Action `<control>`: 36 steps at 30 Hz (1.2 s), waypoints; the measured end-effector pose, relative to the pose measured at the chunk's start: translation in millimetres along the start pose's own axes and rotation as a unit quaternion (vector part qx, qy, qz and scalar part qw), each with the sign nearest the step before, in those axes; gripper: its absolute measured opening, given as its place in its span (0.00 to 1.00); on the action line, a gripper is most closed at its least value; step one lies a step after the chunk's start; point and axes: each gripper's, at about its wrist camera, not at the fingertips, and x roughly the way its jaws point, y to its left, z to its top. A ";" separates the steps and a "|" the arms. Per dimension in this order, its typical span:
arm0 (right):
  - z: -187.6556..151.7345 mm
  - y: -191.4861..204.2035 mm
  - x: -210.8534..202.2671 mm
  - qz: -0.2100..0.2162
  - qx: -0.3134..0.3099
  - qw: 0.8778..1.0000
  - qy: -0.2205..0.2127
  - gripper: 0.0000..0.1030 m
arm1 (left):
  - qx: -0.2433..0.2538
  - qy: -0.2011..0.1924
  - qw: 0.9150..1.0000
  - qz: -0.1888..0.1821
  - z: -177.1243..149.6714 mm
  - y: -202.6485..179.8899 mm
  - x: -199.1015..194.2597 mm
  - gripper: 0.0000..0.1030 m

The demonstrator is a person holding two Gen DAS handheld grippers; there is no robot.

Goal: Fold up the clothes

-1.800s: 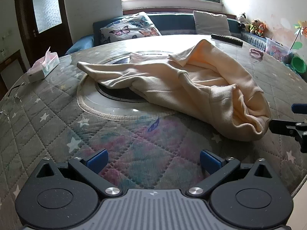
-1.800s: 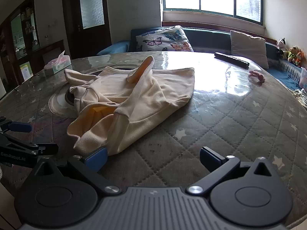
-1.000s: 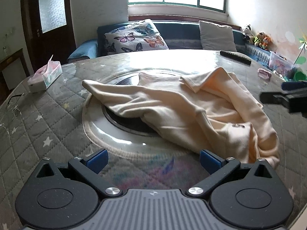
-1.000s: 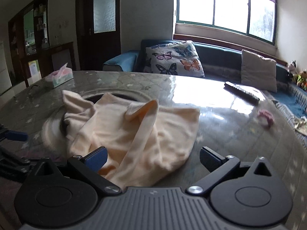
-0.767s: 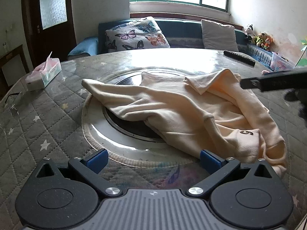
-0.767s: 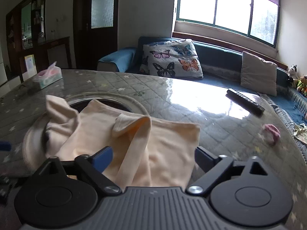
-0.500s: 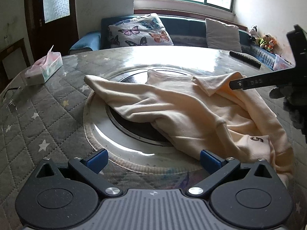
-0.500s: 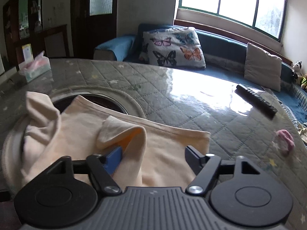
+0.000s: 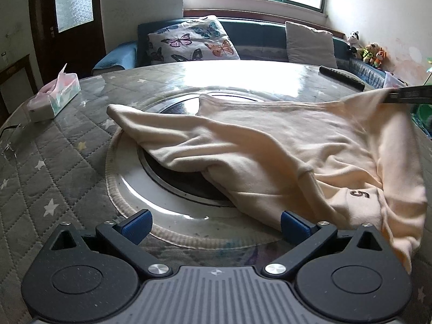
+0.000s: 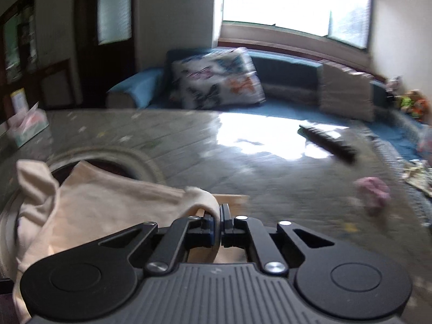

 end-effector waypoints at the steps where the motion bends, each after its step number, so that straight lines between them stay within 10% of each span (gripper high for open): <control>1: -2.8 -8.8 -10.2 -0.010 0.010 1.000 -0.006 0.03 | 0.001 -0.001 1.000 -0.002 -1.2 -1.6 -1.2 0.99; 9: -65.8 -62.3 -88.1 -0.087 0.091 0.992 -0.004 0.06 | 0.019 -0.007 1.000 -0.013 -6.3 -14.4 -8.8 1.00; 17: -147.6 -94.3 -114.9 -0.133 0.134 0.980 0.063 0.44 | 0.035 -0.011 0.999 -0.019 -8.1 -22.8 -15.3 1.00; 22: -150.2 -88.6 -112.2 -0.141 0.102 0.983 0.056 0.63 | 0.036 -0.014 0.999 -0.016 -6.1 -25.4 -17.9 1.00; 36: -148.7 -132.0 -128.7 -0.204 0.145 0.968 0.019 0.69 | 0.013 -0.039 0.999 0.008 41.3 -16.3 -8.6 0.95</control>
